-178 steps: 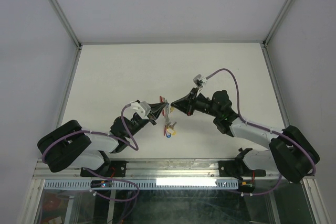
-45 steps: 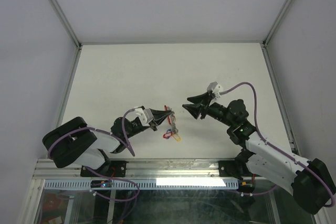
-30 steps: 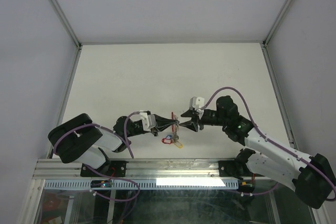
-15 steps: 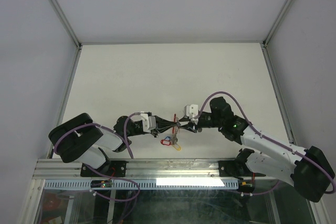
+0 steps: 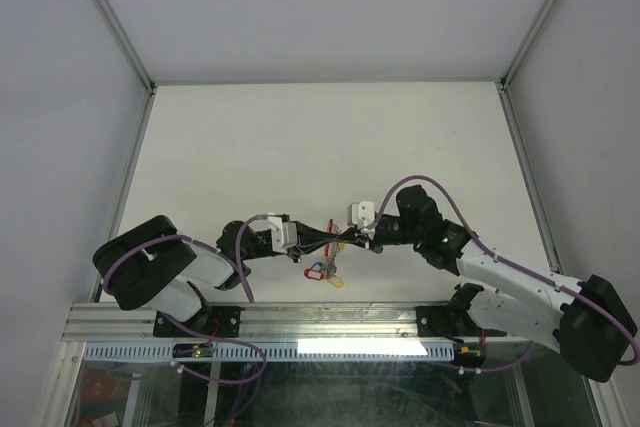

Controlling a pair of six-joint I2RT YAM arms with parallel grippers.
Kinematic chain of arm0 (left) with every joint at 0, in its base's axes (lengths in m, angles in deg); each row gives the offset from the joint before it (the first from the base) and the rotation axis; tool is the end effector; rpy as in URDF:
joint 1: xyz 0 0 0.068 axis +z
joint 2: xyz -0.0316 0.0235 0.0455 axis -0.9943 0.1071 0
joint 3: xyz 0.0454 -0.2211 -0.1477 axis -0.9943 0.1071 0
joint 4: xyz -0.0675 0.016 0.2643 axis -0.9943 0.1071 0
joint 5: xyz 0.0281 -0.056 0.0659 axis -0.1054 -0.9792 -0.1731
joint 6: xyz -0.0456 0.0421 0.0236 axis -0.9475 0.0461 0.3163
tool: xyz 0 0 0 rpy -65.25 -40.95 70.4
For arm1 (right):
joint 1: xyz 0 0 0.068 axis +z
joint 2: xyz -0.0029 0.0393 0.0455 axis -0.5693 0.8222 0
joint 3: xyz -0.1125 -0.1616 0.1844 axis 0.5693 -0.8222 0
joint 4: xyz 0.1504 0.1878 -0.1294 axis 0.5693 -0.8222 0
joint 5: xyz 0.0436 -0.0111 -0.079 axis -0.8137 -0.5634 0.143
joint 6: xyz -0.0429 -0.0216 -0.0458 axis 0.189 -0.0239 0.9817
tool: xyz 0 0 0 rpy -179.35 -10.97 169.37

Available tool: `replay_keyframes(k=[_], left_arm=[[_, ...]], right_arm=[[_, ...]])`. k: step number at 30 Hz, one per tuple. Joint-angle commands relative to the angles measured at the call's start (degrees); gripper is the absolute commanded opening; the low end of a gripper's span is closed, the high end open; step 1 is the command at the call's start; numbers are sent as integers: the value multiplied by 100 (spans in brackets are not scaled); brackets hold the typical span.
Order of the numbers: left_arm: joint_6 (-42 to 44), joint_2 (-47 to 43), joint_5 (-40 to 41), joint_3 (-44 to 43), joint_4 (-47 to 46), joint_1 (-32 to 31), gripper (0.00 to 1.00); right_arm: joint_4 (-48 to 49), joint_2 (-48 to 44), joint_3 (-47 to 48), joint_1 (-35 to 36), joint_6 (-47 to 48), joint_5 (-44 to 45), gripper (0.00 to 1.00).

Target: Put the keys on the keyring

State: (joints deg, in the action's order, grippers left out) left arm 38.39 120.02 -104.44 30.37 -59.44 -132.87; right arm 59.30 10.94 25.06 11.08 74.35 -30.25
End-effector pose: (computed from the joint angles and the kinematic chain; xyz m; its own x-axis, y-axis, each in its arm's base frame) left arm 0.1353 -0.1995 0.1579 0.1919 -0.1050 -0.9758 0.9729 0.1512 0.1751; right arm 0.1403 0.1900 0.2118 0.2170 -0.3386 -0.9155 -0.9740 -0.0127 -0.2262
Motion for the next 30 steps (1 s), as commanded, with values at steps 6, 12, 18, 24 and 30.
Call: replay_keyframes(k=[6,12,18,24,30], left_arm=[[-425,64,298,-133,-1061,72,14],[-655,122,780,-26,-1437,72,52],[-653,24,1356,65,-1417,74,62],[-527,-22,1558,78,-1299,76,75],[-359,-26,1625,80,-1249,60,80]], right_arm=[[-995,-127,852,45,-86,168,0],[-2186,56,1581,45,-553,1120,0],[-2746,483,2169,38,-1476,1872,0],[-2848,1013,2707,48,-2694,2117,0],[-2475,1336,2982,106,-3676,2410,0]])
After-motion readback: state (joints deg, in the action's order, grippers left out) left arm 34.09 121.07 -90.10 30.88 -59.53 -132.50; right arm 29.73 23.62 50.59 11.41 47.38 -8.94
